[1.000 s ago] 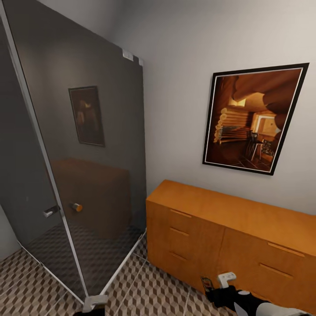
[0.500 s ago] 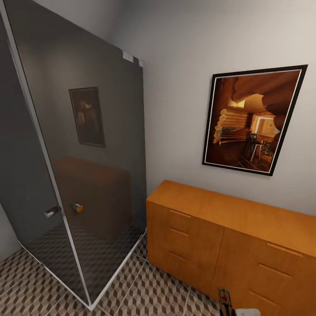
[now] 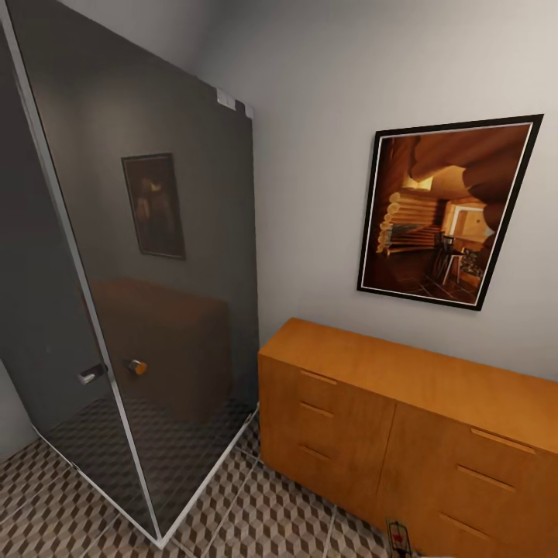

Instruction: Take the four mousetraps from the cabinet in the bathroom and place them on the bathroom floor. Make sure all four end up on the same floor surface, and ensure that at least two of them are either under or directly next to the same bathroom sink.

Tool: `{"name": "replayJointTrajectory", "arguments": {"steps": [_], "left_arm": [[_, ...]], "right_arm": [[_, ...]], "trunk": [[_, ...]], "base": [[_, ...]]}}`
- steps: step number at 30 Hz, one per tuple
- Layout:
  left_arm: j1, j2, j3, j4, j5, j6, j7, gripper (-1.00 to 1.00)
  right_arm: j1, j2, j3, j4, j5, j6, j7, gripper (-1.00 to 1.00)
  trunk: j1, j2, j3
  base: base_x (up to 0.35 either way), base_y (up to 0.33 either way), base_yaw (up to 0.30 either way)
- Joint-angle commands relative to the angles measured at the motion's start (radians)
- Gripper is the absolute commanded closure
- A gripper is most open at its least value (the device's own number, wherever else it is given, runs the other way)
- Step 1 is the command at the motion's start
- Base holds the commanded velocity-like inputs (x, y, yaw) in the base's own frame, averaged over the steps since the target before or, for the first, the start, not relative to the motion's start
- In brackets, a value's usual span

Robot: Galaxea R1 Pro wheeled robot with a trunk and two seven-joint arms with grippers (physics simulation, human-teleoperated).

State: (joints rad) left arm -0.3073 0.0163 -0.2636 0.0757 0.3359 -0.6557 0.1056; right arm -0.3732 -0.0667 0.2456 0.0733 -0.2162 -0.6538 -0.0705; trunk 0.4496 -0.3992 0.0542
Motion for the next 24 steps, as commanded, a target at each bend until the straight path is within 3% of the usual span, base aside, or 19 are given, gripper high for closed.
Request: {"name": "replayJointTrajectory", "arguments": {"steps": [1, 8, 11, 14, 15, 21, 24], "left_arm": [[-0.001, -0.001, -0.008, 0.004, 0.006, -0.005, 0.005, 1.0], [-0.001, 0.007, 0.009, 0.004, 0.035, -0.015, 0.007, 1.0], [-0.001, 0.018, 0.025, 0.003, 0.092, -0.018, 0.002, 1.0], [-0.001, 0.033, 0.032, 0.003, 0.171, -0.019, -0.018, 1.0], [-0.001, 0.035, 0.032, 0.003, 0.179, -0.019, -0.027, 1.0], [-0.001, 0.049, 0.033, 0.004, 0.205, -0.015, -0.229, 1.0], [-0.001, 0.051, 0.034, 0.004, 0.21, -0.012, -0.262, 1.0]], "right_arm": [[-0.001, 0.001, 0.009, 0.003, -0.005, 0.007, -0.004, 1.0], [-0.001, 0.006, 0.011, 0.003, -0.001, 0.087, -0.013, 1.0], [-0.001, 0.01, 0.012, 0.002, 0.003, 0.166, -0.024, 1.0], [-0.001, 0.011, 0.012, 0.001, 0.01, 0.23, -0.058, 1.0], [-0.001, 0.011, 0.012, 0.001, 0.011, 0.234, -0.063, 1.0], [-0.001, 0.011, 0.011, -0.002, 0.011, 0.245, -0.078, 1.0], [-0.001, 0.01, 0.009, -0.006, 0.008, 0.229, -0.072, 1.0]], "trunk": [[0.0, -0.001, 0.0], [0.0, -0.001, 0.0], [0.0, -0.001, 0.0], [0.0, -0.001, 0.0], [0.0, -0.001, 0.0], [0.0, -0.001, 0.0], [0.0, -0.001, 0.0]], "base": [[0.0, 0.0, 0.0], [0.0, 0.0, 0.0], [0.0, 0.0, 0.0], [0.0, 0.0, 0.0], [0.0, 0.0, 0.0], [0.0, 0.0, 0.0], [0.0, 0.0, 0.0]]}}
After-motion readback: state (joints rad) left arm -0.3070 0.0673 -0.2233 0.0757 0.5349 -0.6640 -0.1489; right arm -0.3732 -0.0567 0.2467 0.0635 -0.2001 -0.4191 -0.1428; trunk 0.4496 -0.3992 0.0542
